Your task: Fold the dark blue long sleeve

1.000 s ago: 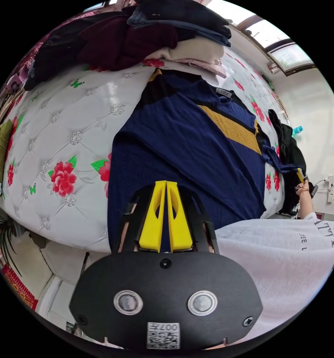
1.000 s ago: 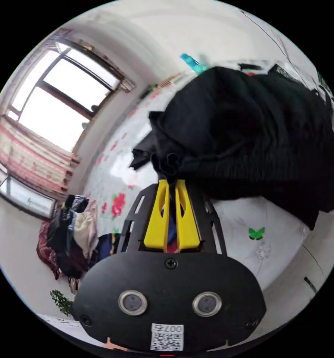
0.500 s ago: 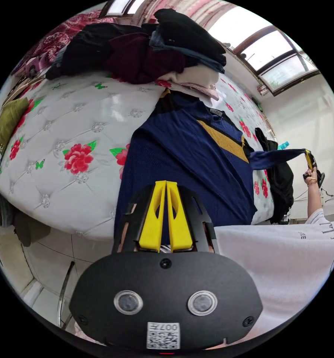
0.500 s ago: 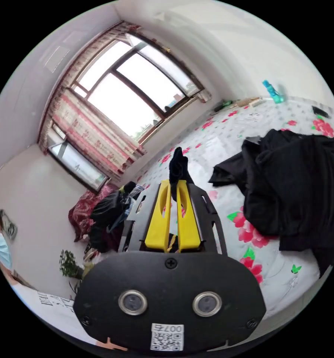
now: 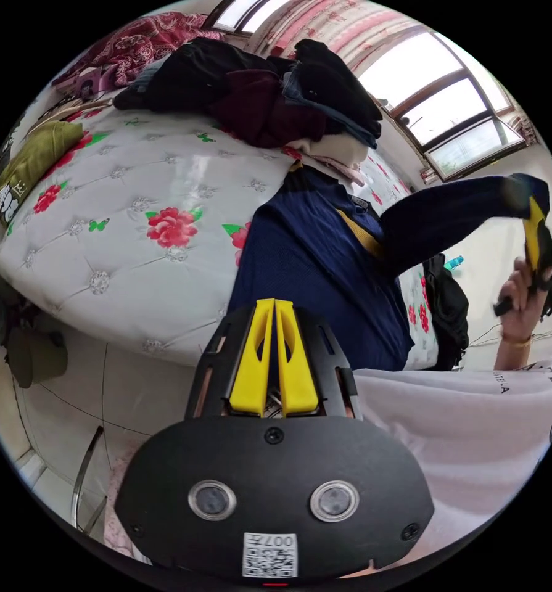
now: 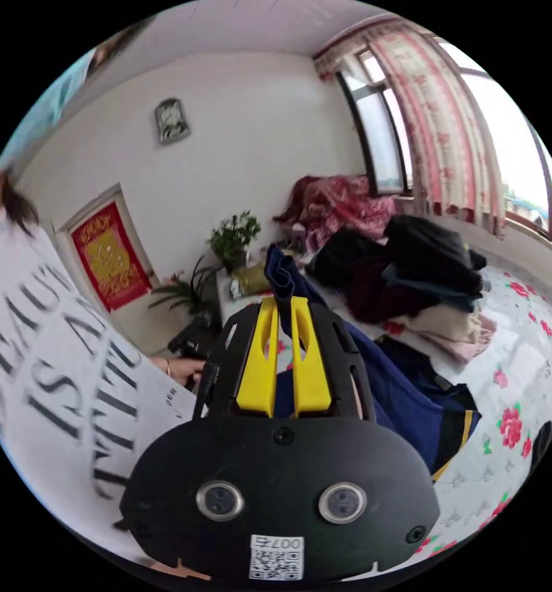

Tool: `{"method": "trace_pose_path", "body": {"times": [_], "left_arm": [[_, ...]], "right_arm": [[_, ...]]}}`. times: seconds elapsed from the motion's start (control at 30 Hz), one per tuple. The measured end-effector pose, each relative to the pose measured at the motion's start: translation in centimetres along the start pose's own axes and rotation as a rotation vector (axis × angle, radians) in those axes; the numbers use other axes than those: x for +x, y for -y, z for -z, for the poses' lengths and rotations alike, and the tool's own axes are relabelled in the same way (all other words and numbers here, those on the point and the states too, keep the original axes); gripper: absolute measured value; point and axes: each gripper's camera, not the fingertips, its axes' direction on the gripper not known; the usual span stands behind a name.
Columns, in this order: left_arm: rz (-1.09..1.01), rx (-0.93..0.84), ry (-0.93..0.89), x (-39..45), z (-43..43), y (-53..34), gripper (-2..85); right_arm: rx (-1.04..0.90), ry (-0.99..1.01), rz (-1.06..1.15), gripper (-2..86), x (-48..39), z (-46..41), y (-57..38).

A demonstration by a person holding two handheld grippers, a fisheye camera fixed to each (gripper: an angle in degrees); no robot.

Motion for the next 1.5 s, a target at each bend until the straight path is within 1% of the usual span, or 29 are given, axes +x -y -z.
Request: {"method": "trace_pose_path", "body": {"times": [0.03,0.07,0.1,0.13,0.2,0.23,0.33,0.5,0.57,0.63,0.7,0.73,0.8,0.87,0.9,0.93,1.03,1.1,1.17,1.2,1.27,1.3,1.33,1.4,1.47,1.5], "left_arm": [[0.01,-0.008,-0.006,-0.7,0.2,-0.5,-0.9],[0.019,-0.015,-0.01,-1.3,0.3,-1.1,-0.8],[0.022,-0.019,-0.011,-1.6,0.4,-1.4,-0.8],[0.027,-0.029,-0.014,-2.1,0.5,-1.9,-0.6],[0.02,-0.046,-0.014,-2.5,0.5,-2.6,-0.2],[0.01,-0.058,-0.015,-2.6,0.4,-3.0,0.3],[-0.034,-0.074,-0.019,-2.3,0.3,-3.7,2.6],[-0.122,-0.058,-0.017,-0.6,0.1,-3.8,5.7],[-0.15,-0.065,0.005,0.1,-0.5,-3.7,6.6],[-0.172,-0.08,0.029,0.9,-1.7,-3.2,7.1],[-0.184,-0.106,0.034,1.5,-3.1,-2.9,6.1],[-0.176,-0.155,0.033,1.9,-4.3,-2.6,3.8],[-0.171,-0.19,0.08,2.6,-5.2,-2.7,0.2],[-0.214,-0.174,0.083,3.6,-4.8,-3.6,-0.6],[-0.222,-0.165,0.097,3.8,-4.6,-3.9,-0.7],[-0.247,-0.145,0.128,4.0,-3.9,-4.6,-0.7],[-0.322,-0.112,0.162,4.1,-2.1,-6.8,-0.6],[-0.344,-0.096,0.145,3.9,-1.3,-8.0,-0.2],[-0.347,-0.08,0.111,3.5,-1.0,-8.8,1.4],[-0.357,-0.074,0.093,3.6,-1.1,-8.9,3.5],[-0.419,-0.054,0.074,4.6,-1.8,-8.4,7.2],[-0.445,-0.054,0.069,5.1,-2.1,-8.1,7.5],[-0.496,-0.055,0.065,6.0,-2.8,-7.6,8.0],[-0.56,-0.083,0.075,7.4,-4.6,-6.7,8.2],[-0.603,-0.169,0.1,8.4,-7.9,-5.9,7.4],[-0.615,-0.193,0.108,8.5,-8.6,-5.9,7.1]], "right_arm": [[-0.05,-0.002,0.003,2.4,-0.9,-2.6,-0.6],[-0.154,0.02,0.007,2.9,-2.2,-7.5,-1.8],[-0.264,0.089,-0.002,3.3,-3.2,-11.9,-3.0],[-0.317,0.135,-0.012,3.5,-3.6,-13.8,-3.5],[-0.495,0.289,-0.038,4.1,-4.5,-19.1,-4.8],[-0.499,0.297,-0.048,4.2,-4.6,-19.6,-4.9],[-0.469,0.245,-0.082,4.6,-4.5,-20.3,-5.4],[-0.523,-0.001,-0.221,5.3,-0.4,-21.2,-8.9],[-0.565,-0.028,-0.247,5.4,0.7,-22.5,-9.6],[-0.589,-0.041,-0.225,5.4,0.8,-24.4,-9.8],[-0.647,-0.055,-0.164,5.0,0.3,-28.2,-9.8],[-0.664,-0.057,-0.149,4.9,0.1,-29.2,-9.9],[-0.777,-0.058,-0.095,3.5,-0.8,-33.8,-10.9],[-0.85,-0.088,-0.08,2.1,-1.3,-36.1,-12.1],[-0.791,-0.122,-0.072,1.1,-1.8,-35.8,-12.1],[-0.789,-0.137,-0.073,0.9,-2.0,-35.7,-12.1],[-0.747,-0.091,-0.036,0.2,-3.5,-34.0,-12.1],[-0.723,-0.071,-0.035,0.1,-4.4,-32.9,-12.8],[-0.751,-0.011,-0.037,0.2,-4.7,-33.3,-13.6],[-0.782,0.03,-0.044,0.3,-4.9,-34.0,-14.2],[-0.829,0.04,-0.047,0.8,-5.0,-35.2,-14.9],[-0.821,0.021,-0.047,1.2,-5.0,-35.4,-15.0],[-0.801,0.007,-0.048,1.4,-5.0,-35.3,-14.8],[-0.699,-0.059,-0.054,2.3,-4.6,-34.6,-13.4],[-0.658,-0.108,-0.056,2.8,-4.0,-34.9,-12.6],[-0.674,-0.12,-0.061,2.9,-3.4,-35.8,-12.6]]}}
